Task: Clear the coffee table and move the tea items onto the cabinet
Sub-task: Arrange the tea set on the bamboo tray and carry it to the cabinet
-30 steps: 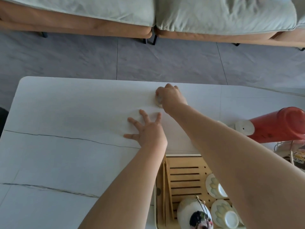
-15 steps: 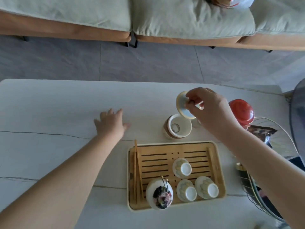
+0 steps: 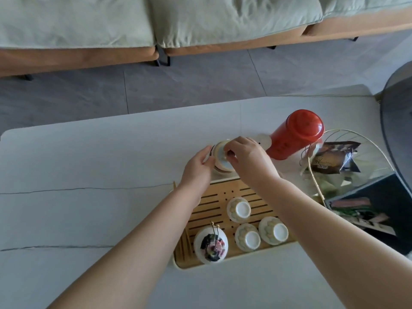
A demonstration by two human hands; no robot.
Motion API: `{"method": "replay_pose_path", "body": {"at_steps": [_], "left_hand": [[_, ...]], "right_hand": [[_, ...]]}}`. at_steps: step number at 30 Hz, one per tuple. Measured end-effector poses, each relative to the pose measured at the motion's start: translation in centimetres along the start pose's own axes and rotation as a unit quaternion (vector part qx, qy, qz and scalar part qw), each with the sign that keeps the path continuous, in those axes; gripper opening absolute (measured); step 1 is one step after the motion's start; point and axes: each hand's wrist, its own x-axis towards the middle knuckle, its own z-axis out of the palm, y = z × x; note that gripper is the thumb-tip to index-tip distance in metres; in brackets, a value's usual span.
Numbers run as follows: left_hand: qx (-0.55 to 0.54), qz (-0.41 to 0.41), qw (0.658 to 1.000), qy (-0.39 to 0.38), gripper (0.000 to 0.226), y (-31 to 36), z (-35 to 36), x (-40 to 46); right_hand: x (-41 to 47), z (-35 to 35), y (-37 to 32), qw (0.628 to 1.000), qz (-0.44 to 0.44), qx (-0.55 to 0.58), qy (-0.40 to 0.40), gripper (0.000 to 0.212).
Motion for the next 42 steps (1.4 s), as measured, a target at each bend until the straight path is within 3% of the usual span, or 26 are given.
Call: {"method": "replay_pose_path", "body": {"at_steps": [10,13,15,17,19,21,25,42], "left_hand": [[0.004,0.006,0.999,0.034,0.051,-0.9,1.2,1.5],[0.001,-0.002,0.999,0.038,0.052,-0.9,1.4,1.7],[-0.036,-0.031,0.998,0.034,0.054,-0.8,1.4,1.8],[-0.081,-0.063,0.994,0.026,0.052,-0.5,1.3,1.7],[-0.097,-0.079,0.992,0.015,0.048,-0.3,1.3,1.5],[-0.105,-0.076,0.992,0.001,0.045,-0.2,1.4,1.6],[-0.133,-0.071,0.988,-0.009,0.045,-0.4,1.5,2.0],[-0.148,-0.057,0.987,0.0,0.047,1.4,-1.7,-5.5]], "right_hand": [[0.5,1.5,0.2,0.999,-0.012,0.018,0.036,0.021],[0.0,1.5,0.7,0.998,0.008,0.039,0.054,0.038],[-0.5,1.5,1.2,0.987,0.085,0.117,0.065,0.05],[-0.9,1.5,1.6,0.941,0.209,0.262,0.037,0.055],[-1.1,1.6,1.9,0.866,0.301,0.4,-0.007,0.053],[-1.4,1.8,2.1,0.815,0.332,0.474,-0.039,0.048],[-1.5,2.1,2.2,0.771,0.323,0.548,-0.047,0.039],[-5.8,-1.7,-2.2,0.773,0.273,0.57,-0.057,0.034]]}}
